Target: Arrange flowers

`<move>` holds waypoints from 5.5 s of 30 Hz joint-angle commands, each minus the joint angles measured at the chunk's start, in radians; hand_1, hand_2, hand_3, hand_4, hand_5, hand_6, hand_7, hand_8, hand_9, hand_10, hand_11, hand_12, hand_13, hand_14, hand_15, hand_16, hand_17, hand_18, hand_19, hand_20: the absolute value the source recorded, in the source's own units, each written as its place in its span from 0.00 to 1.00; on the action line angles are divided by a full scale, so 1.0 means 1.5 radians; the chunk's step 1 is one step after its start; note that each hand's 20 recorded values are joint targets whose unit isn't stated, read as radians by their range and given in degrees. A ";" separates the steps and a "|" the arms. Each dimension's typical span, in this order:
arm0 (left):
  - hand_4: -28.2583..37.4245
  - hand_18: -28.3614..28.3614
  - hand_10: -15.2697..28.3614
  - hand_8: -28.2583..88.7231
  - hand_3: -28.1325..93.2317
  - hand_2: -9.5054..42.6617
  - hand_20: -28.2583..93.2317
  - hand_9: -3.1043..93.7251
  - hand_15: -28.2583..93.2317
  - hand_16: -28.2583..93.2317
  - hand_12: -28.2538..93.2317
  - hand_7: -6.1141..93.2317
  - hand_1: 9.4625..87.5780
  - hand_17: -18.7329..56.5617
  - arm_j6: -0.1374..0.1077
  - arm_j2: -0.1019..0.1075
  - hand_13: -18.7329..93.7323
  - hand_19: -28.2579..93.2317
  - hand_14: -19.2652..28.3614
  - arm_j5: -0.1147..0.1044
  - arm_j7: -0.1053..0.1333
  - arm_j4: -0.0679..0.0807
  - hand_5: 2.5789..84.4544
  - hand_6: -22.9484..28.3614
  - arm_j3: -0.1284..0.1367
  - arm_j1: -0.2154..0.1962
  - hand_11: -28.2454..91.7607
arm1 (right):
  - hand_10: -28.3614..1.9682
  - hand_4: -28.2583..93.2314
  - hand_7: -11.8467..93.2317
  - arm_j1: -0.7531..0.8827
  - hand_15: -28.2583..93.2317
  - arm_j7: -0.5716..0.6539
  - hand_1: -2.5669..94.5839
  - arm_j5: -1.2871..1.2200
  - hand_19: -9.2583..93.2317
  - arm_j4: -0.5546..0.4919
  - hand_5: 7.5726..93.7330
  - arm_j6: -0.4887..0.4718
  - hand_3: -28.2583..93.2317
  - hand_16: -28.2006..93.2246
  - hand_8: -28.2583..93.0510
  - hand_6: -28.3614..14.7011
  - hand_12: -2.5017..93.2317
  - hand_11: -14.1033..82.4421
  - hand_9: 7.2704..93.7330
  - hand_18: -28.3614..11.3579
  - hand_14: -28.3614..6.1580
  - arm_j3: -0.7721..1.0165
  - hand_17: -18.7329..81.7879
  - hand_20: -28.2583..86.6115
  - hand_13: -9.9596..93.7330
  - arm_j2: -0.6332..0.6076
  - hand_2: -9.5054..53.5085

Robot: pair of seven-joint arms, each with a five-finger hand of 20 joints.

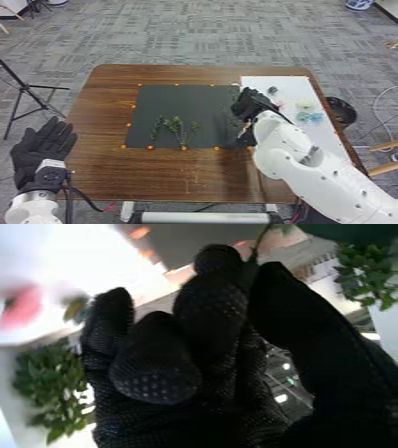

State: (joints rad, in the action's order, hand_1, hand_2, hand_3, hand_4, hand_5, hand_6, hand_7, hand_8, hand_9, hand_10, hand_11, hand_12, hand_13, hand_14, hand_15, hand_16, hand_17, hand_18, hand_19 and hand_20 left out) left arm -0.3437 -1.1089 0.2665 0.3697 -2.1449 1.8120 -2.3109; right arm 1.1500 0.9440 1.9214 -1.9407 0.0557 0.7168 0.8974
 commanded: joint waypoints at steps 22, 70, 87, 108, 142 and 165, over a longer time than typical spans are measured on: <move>0.00 0.77 0.75 0.17 0.86 0.57 0.31 0.41 0.52 0.18 0.31 0.20 0.20 0.16 -0.005 0.009 0.40 0.57 0.75 0.004 -0.004 0.001 0.53 0.67 -0.007 -0.005 0.46 | 0.61 0.23 0.55 0.075 0.77 0.082 0.47 0.114 0.91 0.076 0.77 0.050 0.86 0.55 0.42 0.62 0.41 0.61 0.96 0.05 0.62 -0.053 0.58 0.53 0.95 0.107 0.00; 0.00 0.78 0.76 0.17 0.87 0.51 0.32 0.41 0.53 0.18 0.32 0.20 0.20 0.16 0.010 0.024 0.41 0.57 0.75 -0.027 0.031 0.004 0.54 0.67 -0.001 -0.006 0.46 | 0.46 0.08 0.23 0.202 0.85 -0.118 0.42 0.158 0.82 -0.003 0.58 -0.070 0.88 0.50 0.16 0.53 0.19 0.26 0.55 0.13 0.48 0.255 0.44 0.60 0.71 -0.100 0.00; 0.00 0.78 0.75 0.17 0.87 0.52 0.32 0.41 0.52 0.18 0.32 0.20 0.19 0.16 0.012 0.050 0.41 0.56 0.75 -0.021 0.028 0.005 0.53 0.66 -0.009 0.027 0.45 | 0.52 0.03 0.22 0.183 0.85 -0.123 0.48 0.120 0.82 0.064 0.55 -0.193 0.89 0.50 0.15 0.55 0.18 0.25 0.54 0.14 0.51 0.235 0.45 0.61 0.72 -0.074 0.00; 0.00 0.78 0.75 0.17 0.87 0.52 0.32 0.41 0.52 0.18 0.32 0.20 0.19 0.16 0.010 0.027 0.41 0.56 0.75 -0.016 0.032 0.015 0.53 0.66 -0.029 0.056 0.45 | 0.65 0.02 0.53 0.183 0.83 -0.119 0.64 0.196 0.84 0.067 0.71 -0.041 0.80 0.52 0.36 0.69 0.47 0.27 0.85 0.17 0.61 0.199 0.52 0.62 0.80 -0.071 0.00; 0.00 0.77 0.75 0.17 0.86 0.55 0.32 0.41 0.52 0.18 0.32 0.20 0.20 0.16 -0.006 0.018 0.41 0.57 0.75 -0.015 0.034 0.033 0.54 0.66 -0.026 0.036 0.46 | 0.66 0.02 0.58 -0.244 0.85 -0.402 0.62 0.044 0.80 0.208 0.66 -0.050 0.82 0.52 0.33 0.69 0.46 0.26 0.82 0.22 0.61 -0.228 0.49 0.61 0.77 0.228 0.00; 0.00 0.77 0.74 0.17 0.86 0.55 0.32 0.41 0.52 0.18 0.31 0.20 0.20 0.16 0.023 0.072 0.41 0.57 0.75 -0.007 0.072 0.041 0.53 0.66 -0.053 0.086 0.46 | 0.68 0.01 0.57 -0.376 0.82 -0.343 0.62 0.028 0.77 0.338 0.64 0.074 0.81 0.53 0.31 0.70 0.44 0.25 0.80 0.24 0.64 -0.395 0.48 0.59 0.77 0.325 0.00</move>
State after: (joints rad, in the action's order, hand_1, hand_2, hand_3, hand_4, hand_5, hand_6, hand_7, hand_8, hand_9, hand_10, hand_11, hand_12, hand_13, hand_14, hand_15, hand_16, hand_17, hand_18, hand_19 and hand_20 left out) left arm -0.3271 -1.0202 0.2560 0.4451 -2.0802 1.7358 -2.1866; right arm 0.6388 0.4040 1.9580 -1.4495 0.1243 0.1511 1.3637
